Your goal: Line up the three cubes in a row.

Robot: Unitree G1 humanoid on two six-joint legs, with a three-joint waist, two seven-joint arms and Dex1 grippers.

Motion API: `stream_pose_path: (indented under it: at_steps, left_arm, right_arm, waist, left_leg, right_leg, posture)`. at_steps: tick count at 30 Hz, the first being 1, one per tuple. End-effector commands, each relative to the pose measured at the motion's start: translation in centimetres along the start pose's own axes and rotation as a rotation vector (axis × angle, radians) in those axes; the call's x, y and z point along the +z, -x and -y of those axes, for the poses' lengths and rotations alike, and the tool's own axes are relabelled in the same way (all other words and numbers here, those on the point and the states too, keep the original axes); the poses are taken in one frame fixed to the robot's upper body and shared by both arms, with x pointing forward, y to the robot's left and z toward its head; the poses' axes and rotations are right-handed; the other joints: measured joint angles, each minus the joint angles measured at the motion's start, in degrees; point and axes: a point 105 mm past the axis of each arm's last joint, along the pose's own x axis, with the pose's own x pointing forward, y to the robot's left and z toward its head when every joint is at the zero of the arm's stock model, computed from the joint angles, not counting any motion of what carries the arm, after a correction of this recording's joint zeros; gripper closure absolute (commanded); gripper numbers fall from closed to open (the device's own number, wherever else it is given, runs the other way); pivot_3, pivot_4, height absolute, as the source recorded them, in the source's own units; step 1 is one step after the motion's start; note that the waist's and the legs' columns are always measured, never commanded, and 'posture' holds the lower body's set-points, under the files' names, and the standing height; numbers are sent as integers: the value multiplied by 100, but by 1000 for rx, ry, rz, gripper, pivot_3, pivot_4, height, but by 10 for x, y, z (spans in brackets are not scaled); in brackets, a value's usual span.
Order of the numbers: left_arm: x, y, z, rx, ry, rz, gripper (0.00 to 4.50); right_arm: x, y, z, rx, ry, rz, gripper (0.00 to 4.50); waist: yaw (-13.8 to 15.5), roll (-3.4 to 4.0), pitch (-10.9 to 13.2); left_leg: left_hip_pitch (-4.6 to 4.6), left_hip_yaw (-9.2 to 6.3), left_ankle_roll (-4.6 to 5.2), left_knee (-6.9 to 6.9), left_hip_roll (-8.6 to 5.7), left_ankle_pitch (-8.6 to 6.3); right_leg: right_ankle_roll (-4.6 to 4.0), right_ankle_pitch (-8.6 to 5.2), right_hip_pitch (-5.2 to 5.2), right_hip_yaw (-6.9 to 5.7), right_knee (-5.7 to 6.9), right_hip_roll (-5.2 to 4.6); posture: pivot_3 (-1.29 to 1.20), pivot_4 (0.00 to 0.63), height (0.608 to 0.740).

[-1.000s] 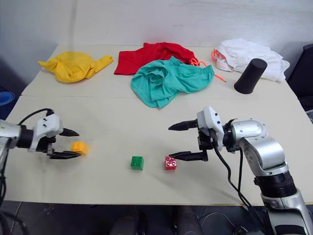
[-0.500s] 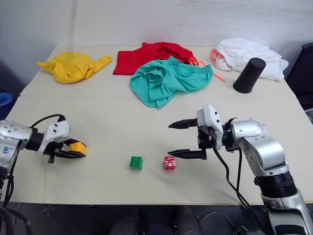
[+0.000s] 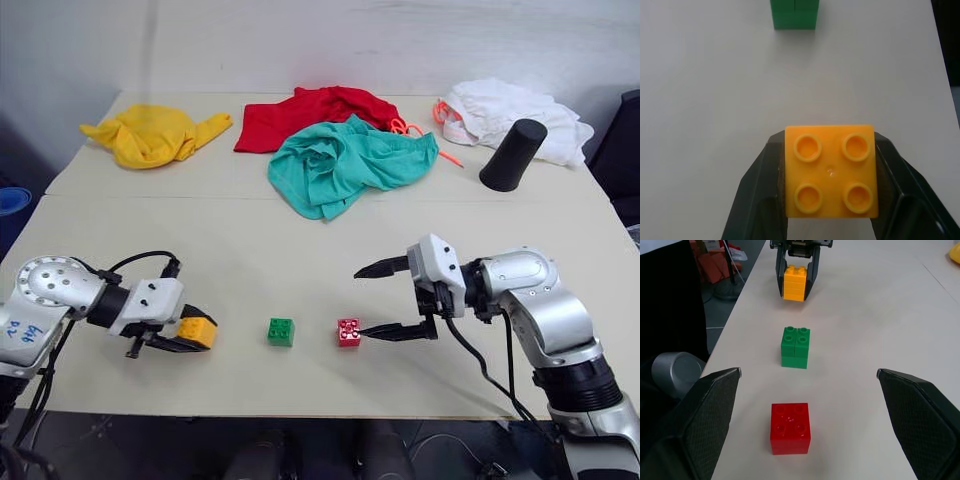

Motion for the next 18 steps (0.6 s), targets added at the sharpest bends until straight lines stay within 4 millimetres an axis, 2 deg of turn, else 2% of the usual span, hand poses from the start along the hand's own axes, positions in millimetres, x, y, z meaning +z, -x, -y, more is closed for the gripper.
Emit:
stream_pose_path:
  at_steps: [1, 5, 11, 15, 16, 18]
  left_arm:
    - [11, -6, -4, -1, -52, -4, 2971]
    - [9, -12, -5, -36, -91, -77, 2971]
    - [10, -21, -16, -6, -64, -94, 2971]
    - [11, -24, -11, -29, 47, -31, 2971]
    - [11, -24, -11, -32, 61, -26, 2260]
    - [9, -18, -8, -22, 79, -17, 1704]
  right_arm:
    - [5, 4, -2, -10, 21, 13, 0]
    - [3, 2, -4, -12, 20, 11, 0]
    - [5, 0, -5, -27, 15, 24, 0]
    - [4, 1, -4, -46, 4, 30, 0]
    - [4, 1, -3, -49, 2, 31, 0]
    - [0, 2, -3, -52, 8, 11, 0]
  waist:
    - [-9, 0, 0]
    - [-2, 0, 0]
    - [14, 0, 0]
    - [2, 0, 0]
    - [1, 0, 0]
    - [1, 0, 0]
  left_leg:
    - [1, 1, -1, 0, 0, 1]
    - [1, 3, -2, 0, 1, 1]
    - [0, 3, -1, 1, 0, 2]
    - [0, 3, -2, 1, 2, 2]
    - [0, 2, -2, 1, 2, 2]
    - [0, 2, -2, 1, 2, 2]
  right_leg:
    - [0, 0, 0, 1, 0, 2]
    - [0, 0, -2, 3, 0, 5]
    - [0, 0, -2, 3, 0, 5]
    - [0, 0, -2, 4, 2, 7]
    - [0, 0, -2, 4, 1, 7]
    - [0, 0, -2, 5, 1, 7]
  posture:
    - [0, 150, 740]
    - [0, 150, 740]
    - [0, 150, 740]
    - [0, 150, 740]
    - [0, 150, 740]
    - [0, 150, 740]
